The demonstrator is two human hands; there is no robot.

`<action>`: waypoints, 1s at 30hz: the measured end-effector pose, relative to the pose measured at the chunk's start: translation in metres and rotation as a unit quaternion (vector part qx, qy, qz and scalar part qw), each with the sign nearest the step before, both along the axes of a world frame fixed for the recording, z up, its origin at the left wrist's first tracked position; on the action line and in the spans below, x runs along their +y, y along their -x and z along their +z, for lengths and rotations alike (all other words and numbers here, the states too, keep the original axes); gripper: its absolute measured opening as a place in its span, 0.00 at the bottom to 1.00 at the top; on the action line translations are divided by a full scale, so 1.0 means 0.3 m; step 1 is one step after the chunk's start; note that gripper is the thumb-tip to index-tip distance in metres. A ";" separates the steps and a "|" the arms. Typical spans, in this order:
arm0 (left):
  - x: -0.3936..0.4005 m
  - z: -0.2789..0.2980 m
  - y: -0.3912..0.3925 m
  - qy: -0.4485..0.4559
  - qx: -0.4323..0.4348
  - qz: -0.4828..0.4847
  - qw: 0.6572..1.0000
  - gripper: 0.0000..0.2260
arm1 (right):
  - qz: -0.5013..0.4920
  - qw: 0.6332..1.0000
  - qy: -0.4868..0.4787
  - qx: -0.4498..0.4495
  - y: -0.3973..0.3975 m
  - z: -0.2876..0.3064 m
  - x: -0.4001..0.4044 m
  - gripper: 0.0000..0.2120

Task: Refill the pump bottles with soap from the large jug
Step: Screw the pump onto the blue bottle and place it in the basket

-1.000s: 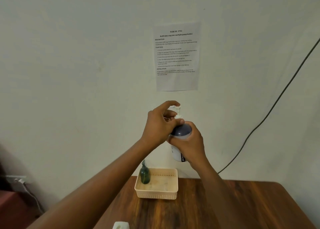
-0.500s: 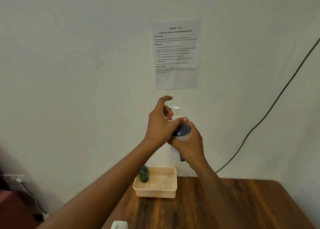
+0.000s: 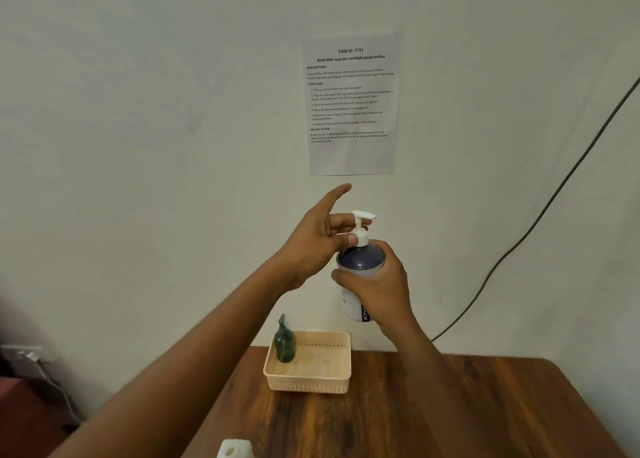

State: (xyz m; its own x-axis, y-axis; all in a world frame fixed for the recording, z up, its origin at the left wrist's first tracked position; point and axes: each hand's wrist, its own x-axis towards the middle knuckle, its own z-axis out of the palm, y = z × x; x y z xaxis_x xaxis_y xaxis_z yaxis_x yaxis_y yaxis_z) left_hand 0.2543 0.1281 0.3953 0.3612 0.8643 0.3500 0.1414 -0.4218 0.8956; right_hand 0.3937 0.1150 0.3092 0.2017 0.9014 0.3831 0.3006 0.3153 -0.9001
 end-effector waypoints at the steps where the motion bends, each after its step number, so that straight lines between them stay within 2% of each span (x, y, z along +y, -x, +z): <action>1: -0.004 0.000 -0.009 -0.013 0.008 0.025 1.000 0.36 | -0.002 1.000 0.001 -0.004 0.002 0.003 0.002 0.33; 4: -0.018 -0.015 -0.047 -0.068 0.011 0.112 0.991 0.38 | -0.008 1.000 -0.001 -0.027 0.014 0.013 0.007 0.31; 7: -0.021 -0.021 -0.053 -0.070 -0.010 0.116 0.991 0.40 | -0.011 1.000 -0.007 -0.023 0.018 0.020 0.000 0.31; 10: -0.013 -0.002 -0.028 -0.041 0.007 0.050 0.998 0.40 | -0.001 1.000 -0.005 -0.013 0.003 0.013 -0.011 0.32; 13: -0.001 0.021 -0.006 0.034 0.008 -0.053 0.998 0.39 | 0.017 1.000 -0.001 0.014 -0.009 0.009 -0.020 0.36; 16: 0.009 0.028 0.007 0.089 -0.015 -0.109 0.990 0.39 | 0.015 1.000 0.001 0.015 -0.016 0.010 -0.023 0.33; 18: 0.009 0.022 -0.002 0.078 -0.023 -0.074 0.994 0.40 | 0.009 1.000 0.001 0.006 -0.015 0.016 -0.020 0.33; 22: -0.007 -0.001 -0.066 -0.021 0.006 0.106 0.994 0.45 | -0.005 1.000 -0.005 -0.007 -0.009 0.028 -0.007 0.32; 24: -0.013 -0.005 -0.082 -0.045 0.009 0.139 0.989 0.45 | -0.008 1.000 -0.012 -0.015 -0.008 0.033 0.000 0.32; 27: -0.010 0.003 -0.068 -0.035 -0.004 0.128 0.991 0.43 | -0.008 1.000 -0.012 -0.015 -0.017 0.031 -0.003 0.30; 30: -0.009 0.021 -0.049 0.010 0.006 0.034 0.999 0.39 | 0.003 1.000 -0.006 0.000 -0.030 0.019 -0.011 0.32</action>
